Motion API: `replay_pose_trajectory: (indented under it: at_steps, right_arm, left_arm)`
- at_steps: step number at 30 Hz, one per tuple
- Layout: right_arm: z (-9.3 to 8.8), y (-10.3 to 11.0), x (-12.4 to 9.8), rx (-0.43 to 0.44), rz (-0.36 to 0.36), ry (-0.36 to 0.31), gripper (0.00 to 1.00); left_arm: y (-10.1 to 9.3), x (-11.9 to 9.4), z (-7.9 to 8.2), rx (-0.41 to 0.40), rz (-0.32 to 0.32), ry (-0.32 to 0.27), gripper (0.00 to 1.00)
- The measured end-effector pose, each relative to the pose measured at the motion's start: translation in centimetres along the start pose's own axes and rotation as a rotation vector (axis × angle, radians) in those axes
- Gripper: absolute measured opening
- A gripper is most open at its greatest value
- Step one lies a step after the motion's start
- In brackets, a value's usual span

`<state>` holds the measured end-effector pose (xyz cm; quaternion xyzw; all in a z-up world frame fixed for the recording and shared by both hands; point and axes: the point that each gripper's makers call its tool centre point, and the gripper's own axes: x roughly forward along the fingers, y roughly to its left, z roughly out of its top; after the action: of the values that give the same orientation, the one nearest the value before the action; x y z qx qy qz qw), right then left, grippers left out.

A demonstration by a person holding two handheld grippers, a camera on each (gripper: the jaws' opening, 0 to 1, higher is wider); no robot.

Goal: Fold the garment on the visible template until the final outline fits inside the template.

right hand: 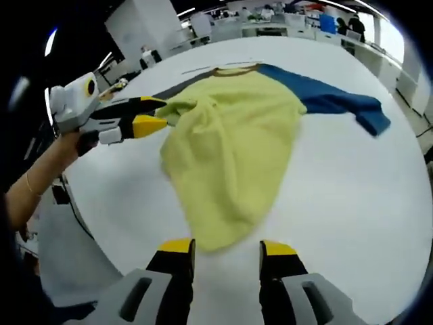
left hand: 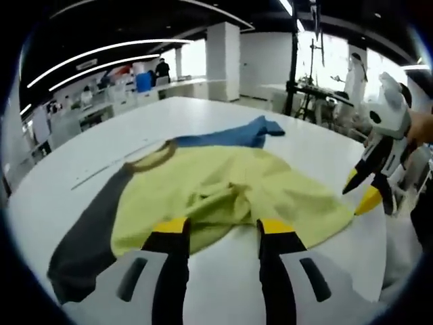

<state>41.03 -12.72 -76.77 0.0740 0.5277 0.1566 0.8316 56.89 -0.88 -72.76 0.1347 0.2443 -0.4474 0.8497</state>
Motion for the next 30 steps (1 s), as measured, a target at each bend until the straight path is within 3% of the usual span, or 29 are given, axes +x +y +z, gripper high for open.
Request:
replay_pose_trajectory:
  at_steps: [4, 6, 8, 18, 21, 26, 30]
  right_arm:
    - [-0.6, 0.2, 0.4, 0.029, -0.004, 0.006, 0.29]
    - [-0.1, 0.0, 0.5, 0.054, -0.023, -0.036, 0.25]
    - [-0.2, 0.1, 0.5, 0.074, -0.021, -0.031, 0.22]
    - [-0.3, 0.7, 0.9, 0.093, -0.047, -0.045, 0.15]
    - [-0.5, 0.8, 1.0, 0.122, -0.064, -0.053, 0.10]
    - [-0.3, 0.5, 1.2, 0.182, -0.081, -0.086, 0.04]
    - [-0.1, 0.6, 1.3, 0.157, -0.091, -0.095, 0.00]
  left_arm:
    - [-0.1, 0.9, 0.0, 0.008, -0.004, 0.003, 0.34]
    - [-0.1, 1.4, -0.2, 0.024, -0.011, 0.018, 0.32]
    - [-0.2, 1.8, -0.3, 0.039, -0.013, 0.029, 0.31]
    - [-1.1, 3.0, -0.6, 0.102, -0.052, 0.058, 0.18]
    - [-1.5, 3.4, -0.7, 0.169, -0.069, 0.068, 0.13]
    - [-1.9, 3.7, -1.1, 0.154, -0.076, 0.081, 0.05]
    - [-2.0, 3.7, -1.3, 0.157, -0.080, 0.091, 0.02]
